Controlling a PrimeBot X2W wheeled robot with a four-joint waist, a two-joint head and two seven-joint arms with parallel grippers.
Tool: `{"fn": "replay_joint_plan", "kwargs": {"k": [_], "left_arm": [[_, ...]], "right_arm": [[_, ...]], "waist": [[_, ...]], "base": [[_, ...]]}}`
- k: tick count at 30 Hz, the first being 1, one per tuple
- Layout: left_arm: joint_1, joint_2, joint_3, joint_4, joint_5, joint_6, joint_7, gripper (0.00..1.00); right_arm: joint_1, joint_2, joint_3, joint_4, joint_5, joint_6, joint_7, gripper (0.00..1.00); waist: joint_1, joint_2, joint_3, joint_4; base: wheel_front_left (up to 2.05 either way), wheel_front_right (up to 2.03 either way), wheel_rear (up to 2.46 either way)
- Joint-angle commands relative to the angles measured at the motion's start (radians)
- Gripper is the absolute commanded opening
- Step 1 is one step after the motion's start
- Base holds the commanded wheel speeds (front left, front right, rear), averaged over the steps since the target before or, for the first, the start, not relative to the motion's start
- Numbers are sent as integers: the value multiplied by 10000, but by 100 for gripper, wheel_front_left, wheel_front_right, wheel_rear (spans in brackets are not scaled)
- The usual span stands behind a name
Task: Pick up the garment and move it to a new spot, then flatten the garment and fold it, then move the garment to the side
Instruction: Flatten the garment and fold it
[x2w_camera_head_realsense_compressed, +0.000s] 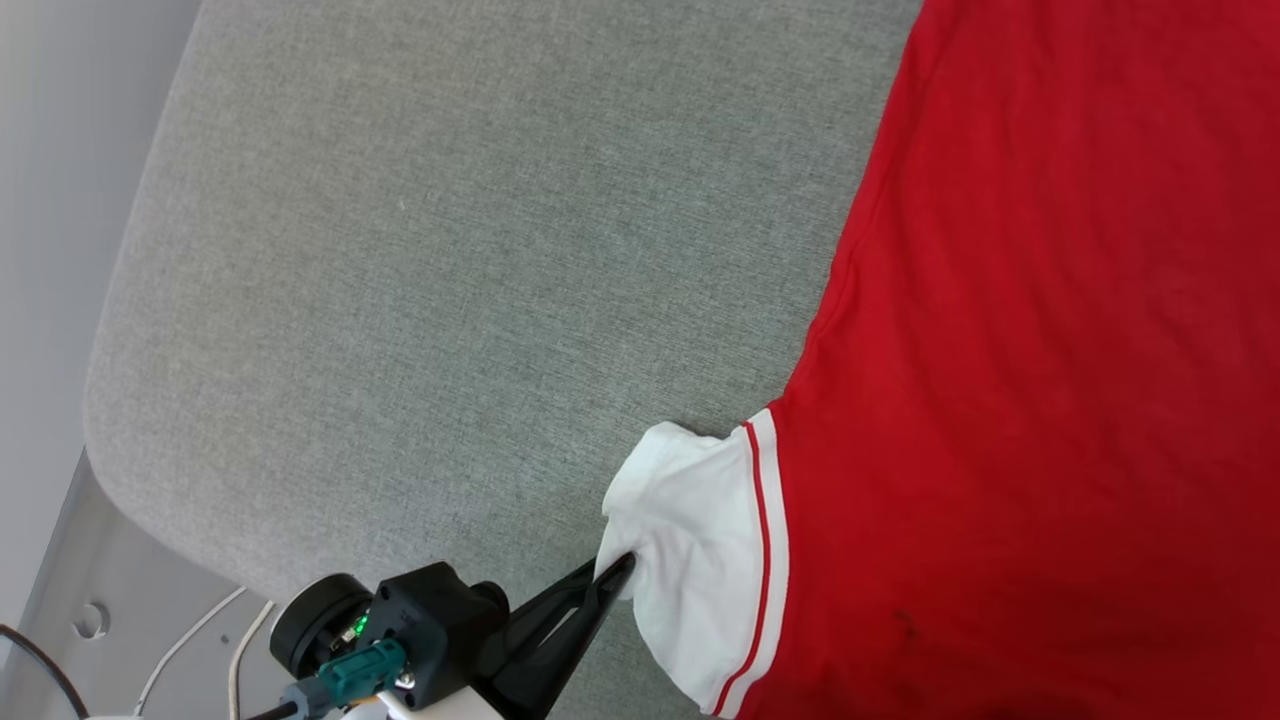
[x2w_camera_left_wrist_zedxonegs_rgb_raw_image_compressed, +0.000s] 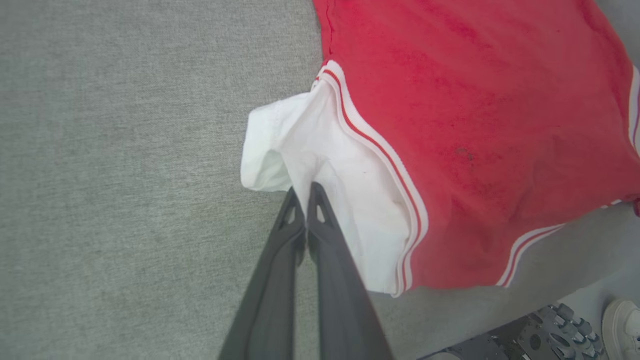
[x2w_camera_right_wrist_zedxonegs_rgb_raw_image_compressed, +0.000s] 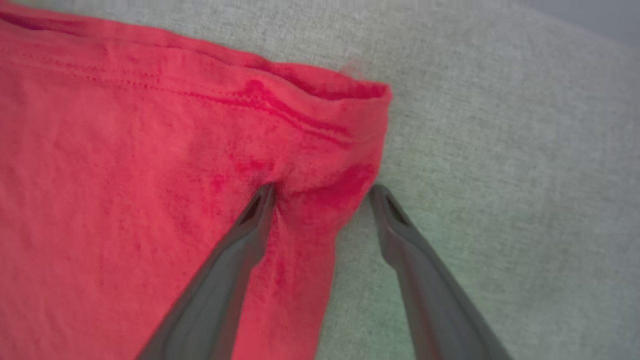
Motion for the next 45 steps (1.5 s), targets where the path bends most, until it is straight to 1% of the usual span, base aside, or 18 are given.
{"fn": "replay_joint_plan", "kwargs": {"k": [1, 2, 3, 4, 7, 12, 15, 18, 21, 27, 30, 32, 35, 37, 40, 45], "left_arm": [[-45, -74, -34, 76, 6, -46, -70, 0], [-16, -98, -20, 116, -39, -62, -109, 0], [21, -101, -5, 180, -79, -70, -120, 0], [48, -64, -4, 246, -83, -82, -142, 0], [68, -57, -2, 345, -110, -98, -187, 0], [-45, -54, 53, 586, -172, -200, -255, 0], [121, -202, 186, 731, -573, -175, -384, 0], [210, -33, 329, 984, -808, -182, -351, 0], [362, 122, 452, 1122, -987, -132, -318, 0], [754, 450, 692, 1367, -1417, 2, -243, 0], [1015, 609, 756, 1496, -1524, 90, -281, 0], [1237, 654, 875, 1559, -1683, 181, -399, 0], [1662, 864, 1154, 1696, -1855, 416, -665, 0], [1914, 895, 1247, 1747, -1929, 511, -829, 0], [2250, 909, 1300, 1857, -2071, 577, -1030, 0], [2551, 905, 1429, 2064, -2238, 577, -1344, 0]], "right_arm": [[202, 132, 243, 153, 35, -6, 9, 100], [311, 148, 292, 221, 74, -6, 55, 100], [423, 163, 358, 252, 108, -6, 107, 55], [529, 185, 407, 270, 138, -6, 140, 0], [692, 180, 417, 306, 204, -6, 135, 0], [941, -19, 544, 325, 252, -7, -60, 0], [1190, -17, 751, 326, 346, -6, -342, 0], [1531, 338, 846, 477, 593, -6, -722, 0], [2007, 442, 1098, 531, 805, -6, -967, 0], [2845, 785, 1047, 485, 1335, -6, -1628, 0], [3535, 866, 1147, 204, 1532, -6, -1767, 0], [4081, 1063, 1157, 12, 1738, -6, -1834, 0], [4994, 1262, 1350, -391, 1920, -6, -1817, 0], [5661, 1317, 1361, -748, 2011, -6, -1932, 0], [6695, 1470, 1269, -1281, 2107, -6, -1987, 0], [8287, 1873, 732, -2068, 2048, -6, -2118, 0]], "waist": [[-2, 0, 107, 108], [-2, 0, 120, 116], [-2, 0, 131, 115], [-2, 0, 137, 104], [-2, 0, 124, 73], [-2, 0, -176, -98], [-2, 0, -553, -329], [-2, 0, -1083, -695], [-2, 0, -1647, -1137], [-2, 0, -2732, -2110], [-2, 0, -3302, -2626], [-2, 0, -3676, -2987], [-2, 0, -4168, -3540], [-2, 0, -4420, -3826], [-2, 0, -4752, -4186], [-2, 0, -5031, -4563]], "base": [[0, 0, 0], [0, 0, 0], [0, 0, 0], [0, 0, 0], [0, 0, 0], [0, 0, 0], [0, 0, 0], [0, 0, 0], [0, 0, 0], [0, 0, 0], [0, 0, 0], [0, 0, 0], [0, 0, 0], [0, 0, 0], [0, 0, 0], [0, 0, 0]]}}
